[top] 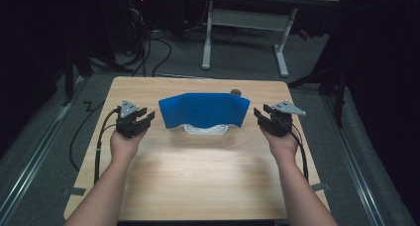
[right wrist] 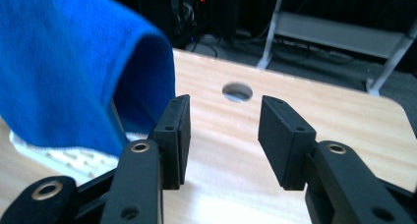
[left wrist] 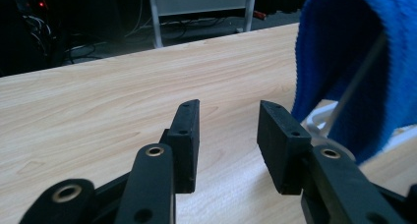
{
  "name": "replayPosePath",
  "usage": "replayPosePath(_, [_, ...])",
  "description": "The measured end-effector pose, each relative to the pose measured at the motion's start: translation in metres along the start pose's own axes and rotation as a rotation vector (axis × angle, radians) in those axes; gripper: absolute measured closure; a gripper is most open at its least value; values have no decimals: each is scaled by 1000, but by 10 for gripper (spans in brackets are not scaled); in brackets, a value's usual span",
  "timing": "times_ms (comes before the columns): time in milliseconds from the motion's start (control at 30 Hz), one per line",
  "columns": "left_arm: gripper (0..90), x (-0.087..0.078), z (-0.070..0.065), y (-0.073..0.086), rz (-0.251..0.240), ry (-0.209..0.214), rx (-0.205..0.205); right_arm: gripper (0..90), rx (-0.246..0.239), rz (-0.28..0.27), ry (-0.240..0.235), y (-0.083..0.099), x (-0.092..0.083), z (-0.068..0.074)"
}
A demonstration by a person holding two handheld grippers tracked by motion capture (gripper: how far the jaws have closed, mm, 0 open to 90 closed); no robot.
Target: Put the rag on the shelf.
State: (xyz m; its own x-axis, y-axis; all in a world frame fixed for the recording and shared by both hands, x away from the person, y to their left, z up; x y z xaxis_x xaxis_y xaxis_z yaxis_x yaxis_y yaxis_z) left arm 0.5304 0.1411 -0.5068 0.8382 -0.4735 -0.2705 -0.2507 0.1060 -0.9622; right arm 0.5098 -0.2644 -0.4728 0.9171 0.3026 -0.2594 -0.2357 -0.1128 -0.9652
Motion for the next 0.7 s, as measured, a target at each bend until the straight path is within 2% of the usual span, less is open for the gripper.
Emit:
replayPosePath(167, [603,-14,0,4,-5,-5,-8,530,-33,26,-13,5,-10,5])
replayPosePath(233, [600,-18,-1,5,-3,-2,-6,527,-48,25,-18,4,-12,6])
replayPosePath(267, [594,-23,-3,6,-3,2,-7,528,-71,-3,-21,3,-19,11])
replayPosePath(333, [586,-26,-5,6,-5,6,-10,518,-85,10,-27,5,-24,14])
replayPosePath(467, [566,-38,-12,8,-2,21,-9,517,-100,-9,-34,7,-33,20])
replayPosePath(533, [558,-49,-20,14,8,34,-12,491,-98,11,-46,11,-43,25])
replayPosePath(600, [550,-55,-26,18,8,46,-13,491,-106,-5,-50,12,-51,29])
replayPosePath(700, [541,-65,-34,26,15,57,-6,478,-118,14,-63,18,-59,37])
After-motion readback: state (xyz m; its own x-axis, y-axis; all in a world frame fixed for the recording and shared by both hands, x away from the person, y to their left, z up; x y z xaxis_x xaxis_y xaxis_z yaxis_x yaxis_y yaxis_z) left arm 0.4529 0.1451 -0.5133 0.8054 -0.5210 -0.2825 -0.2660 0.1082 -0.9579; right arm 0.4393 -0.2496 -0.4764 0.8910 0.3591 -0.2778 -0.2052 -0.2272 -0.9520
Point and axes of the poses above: each handheld gripper's, and its own axes: x roughly forward along the jaws, y roughly out of its underside, z roughly to its left, the point moved 9 cm from there along x, roughly forward along the jaws, and after that the axes turned 10 degrees about -z, right-handed, at the moved point
